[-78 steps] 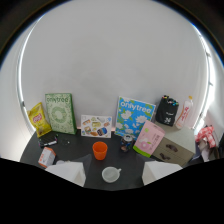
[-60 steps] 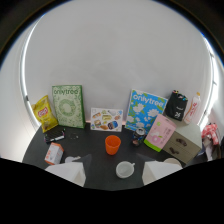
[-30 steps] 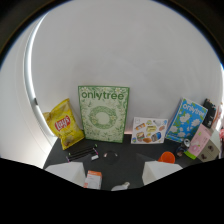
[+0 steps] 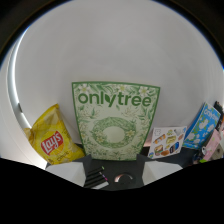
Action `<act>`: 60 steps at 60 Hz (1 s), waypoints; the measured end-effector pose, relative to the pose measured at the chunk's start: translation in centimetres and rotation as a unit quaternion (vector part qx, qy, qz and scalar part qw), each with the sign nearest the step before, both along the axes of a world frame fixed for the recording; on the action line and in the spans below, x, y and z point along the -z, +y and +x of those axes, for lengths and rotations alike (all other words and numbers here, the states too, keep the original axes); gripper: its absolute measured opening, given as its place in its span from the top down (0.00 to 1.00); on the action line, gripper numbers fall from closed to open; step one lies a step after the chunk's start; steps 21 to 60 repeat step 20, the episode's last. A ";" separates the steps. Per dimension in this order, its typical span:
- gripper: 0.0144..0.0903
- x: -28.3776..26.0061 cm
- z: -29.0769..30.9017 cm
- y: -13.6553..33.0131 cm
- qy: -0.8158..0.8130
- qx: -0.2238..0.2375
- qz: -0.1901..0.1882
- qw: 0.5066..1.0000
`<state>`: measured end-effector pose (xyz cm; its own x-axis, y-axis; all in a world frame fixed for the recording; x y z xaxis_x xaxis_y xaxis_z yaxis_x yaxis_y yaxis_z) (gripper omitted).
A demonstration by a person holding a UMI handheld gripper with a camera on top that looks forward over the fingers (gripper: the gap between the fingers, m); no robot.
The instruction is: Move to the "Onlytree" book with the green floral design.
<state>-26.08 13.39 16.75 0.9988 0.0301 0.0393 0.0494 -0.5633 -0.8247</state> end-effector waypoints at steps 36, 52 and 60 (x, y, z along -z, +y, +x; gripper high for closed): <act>0.06 0.2 -0.7 0.9 -0.003 -0.012 -0.006 1.000; 0.06 0.2 -0.7 0.9 -0.003 -0.012 -0.006 1.000; 0.06 0.2 -0.7 0.9 -0.003 -0.012 -0.006 1.000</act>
